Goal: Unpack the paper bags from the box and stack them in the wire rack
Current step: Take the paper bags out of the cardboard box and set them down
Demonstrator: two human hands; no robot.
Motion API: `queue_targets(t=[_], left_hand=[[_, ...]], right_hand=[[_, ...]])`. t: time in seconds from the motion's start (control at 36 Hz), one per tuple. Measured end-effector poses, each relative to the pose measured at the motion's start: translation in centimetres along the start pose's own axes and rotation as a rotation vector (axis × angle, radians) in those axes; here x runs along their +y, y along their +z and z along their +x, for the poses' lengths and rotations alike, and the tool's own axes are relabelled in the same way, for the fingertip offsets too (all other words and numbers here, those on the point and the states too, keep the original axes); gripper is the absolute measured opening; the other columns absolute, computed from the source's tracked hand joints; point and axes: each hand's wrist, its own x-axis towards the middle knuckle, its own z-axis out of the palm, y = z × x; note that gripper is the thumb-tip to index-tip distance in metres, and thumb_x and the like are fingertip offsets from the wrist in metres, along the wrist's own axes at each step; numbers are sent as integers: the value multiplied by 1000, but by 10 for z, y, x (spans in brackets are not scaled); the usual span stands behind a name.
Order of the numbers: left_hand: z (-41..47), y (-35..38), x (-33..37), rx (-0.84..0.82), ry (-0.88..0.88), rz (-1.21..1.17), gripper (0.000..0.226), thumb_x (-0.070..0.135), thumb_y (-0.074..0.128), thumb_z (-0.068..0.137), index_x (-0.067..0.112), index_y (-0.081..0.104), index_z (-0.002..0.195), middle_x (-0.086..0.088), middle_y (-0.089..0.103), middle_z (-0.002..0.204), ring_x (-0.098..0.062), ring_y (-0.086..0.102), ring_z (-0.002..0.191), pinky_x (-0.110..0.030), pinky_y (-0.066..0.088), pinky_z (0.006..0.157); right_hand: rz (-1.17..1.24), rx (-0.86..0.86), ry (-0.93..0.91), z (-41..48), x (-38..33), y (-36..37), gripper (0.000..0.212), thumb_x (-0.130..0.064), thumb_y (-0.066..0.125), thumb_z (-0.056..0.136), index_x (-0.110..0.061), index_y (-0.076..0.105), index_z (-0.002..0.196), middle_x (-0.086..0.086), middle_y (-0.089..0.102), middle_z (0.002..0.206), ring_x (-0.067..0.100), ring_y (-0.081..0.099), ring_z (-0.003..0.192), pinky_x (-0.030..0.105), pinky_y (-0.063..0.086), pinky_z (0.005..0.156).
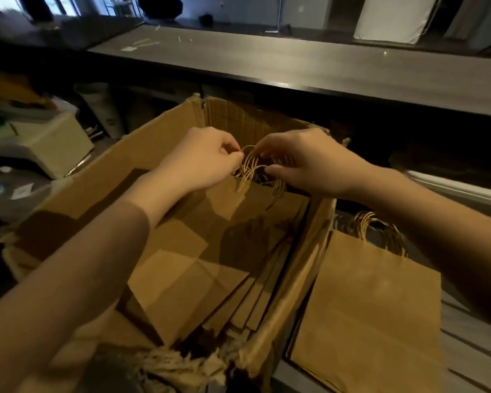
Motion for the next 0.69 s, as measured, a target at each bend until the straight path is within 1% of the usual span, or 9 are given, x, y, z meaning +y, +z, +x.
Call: queue_targets(t=[0.11, 0.17, 0.22, 0.33, 0.44, 0.53, 0.61, 0.64, 0.69], left_hand=[[6, 6, -36, -72, -95, 32, 27, 28, 50, 96, 19, 61, 119, 9, 54, 80, -1, 45, 64, -16, 38, 53], [8, 12, -52, -108, -159, 60, 26, 31, 51, 95, 19, 62, 116, 4, 61, 93, -10, 55, 78, -30, 51, 67], [9, 18, -67, -129, -214, 79, 24, 32, 51, 95, 19, 63, 112, 1, 63, 95, -15, 58, 84, -39, 55, 77], [9, 28, -87, -228, -280, 88, 19, 31, 50, 95, 19, 62, 105, 2, 62, 91, -16, 59, 79, -37, 55, 73], [8, 30, -98, -431, -273, 256, 24, 35, 47, 95, 19, 60, 108, 4, 58, 88, -16, 56, 79, -31, 47, 64], [8, 29, -102, -580, -288, 346, 37, 40, 44, 96, 19, 54, 124, -1, 58, 111, -21, 56, 98, -35, 49, 80], [7, 29, -94, -674, -268, 395, 47, 41, 40, 98, 17, 44, 138, -6, 49, 135, -26, 49, 118, -38, 45, 94], [7, 28, -90, -692, -252, 399, 49, 41, 38, 99, 17, 40, 140, -7, 45, 139, -27, 47, 122, -37, 43, 96], [7, 28, -81, -707, -215, 398, 51, 42, 37, 99, 18, 35, 144, -8, 39, 145, -28, 42, 128, -37, 41, 98]], right_hand=[[-60, -110, -39, 33, -9, 20, 38, -27, 57, 92, -20, 52, 129, 0, 63, 116, 15, 60, 102, 34, 55, 82], [-90, -172, -34, 47, -12, 29, 41, -27, 58, 92, -20, 49, 131, 1, 62, 118, 16, 60, 104, 33, 55, 82], [-122, -231, -33, 60, -15, 39, 45, -29, 61, 91, -21, 47, 133, 1, 61, 120, 16, 59, 106, 33, 55, 84], [-164, -349, -16, 80, -19, 62, 68, -30, 69, 84, -23, 34, 142, 3, 55, 129, 19, 56, 111, 30, 54, 87], [-185, -519, 64, 91, -14, 88, 98, -41, 76, 74, -28, 16, 149, 6, 44, 141, 23, 47, 124, 32, 48, 92], [-171, -698, 148, 92, -11, 102, 110, -45, 80, 68, -29, 9, 151, 5, 38, 146, 26, 38, 133, 38, 39, 103], [-196, -807, 177, 86, -8, 109, 95, -47, 80, 66, -23, 31, 144, 1, 48, 136, 27, 40, 131, 42, 34, 107], [-226, -827, 171, 84, -7, 112, 94, -51, 78, 66, -23, 32, 143, 1, 48, 136, 29, 37, 133, 46, 27, 111], [-289, -841, 141, 82, -4, 118, 109, -57, 75, 66, -28, 12, 150, 4, 41, 146, 34, 21, 141, 53, 5, 115]])
